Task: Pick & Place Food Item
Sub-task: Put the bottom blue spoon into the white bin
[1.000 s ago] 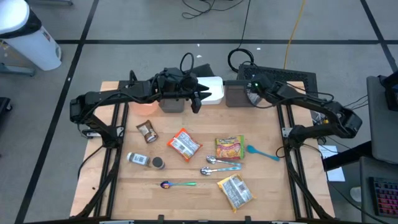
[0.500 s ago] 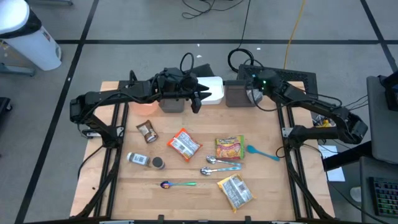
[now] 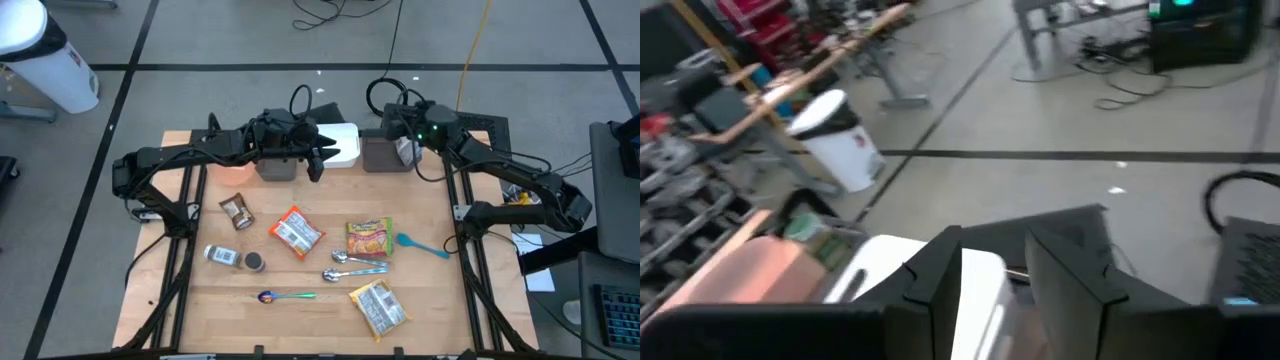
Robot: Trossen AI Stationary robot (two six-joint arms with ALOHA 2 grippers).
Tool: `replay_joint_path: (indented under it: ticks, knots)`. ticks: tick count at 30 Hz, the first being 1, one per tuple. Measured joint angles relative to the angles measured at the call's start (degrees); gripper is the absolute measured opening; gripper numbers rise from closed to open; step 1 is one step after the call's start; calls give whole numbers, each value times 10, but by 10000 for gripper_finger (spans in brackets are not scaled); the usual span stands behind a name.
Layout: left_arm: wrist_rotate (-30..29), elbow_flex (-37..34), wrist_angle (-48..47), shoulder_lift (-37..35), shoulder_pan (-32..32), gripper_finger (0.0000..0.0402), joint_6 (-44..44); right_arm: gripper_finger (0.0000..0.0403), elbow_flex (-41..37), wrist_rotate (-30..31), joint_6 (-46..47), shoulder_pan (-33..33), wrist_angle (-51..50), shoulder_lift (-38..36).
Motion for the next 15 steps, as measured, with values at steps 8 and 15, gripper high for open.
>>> replay_joint_path:
  ticks: [8,15]
  knots:
    - [0,0,0,0,0,145,0,106,0,-38,-1,0,23,0]
    - [0,0,0,0,0,145,0,99,0,-38,-1,0,26,0]
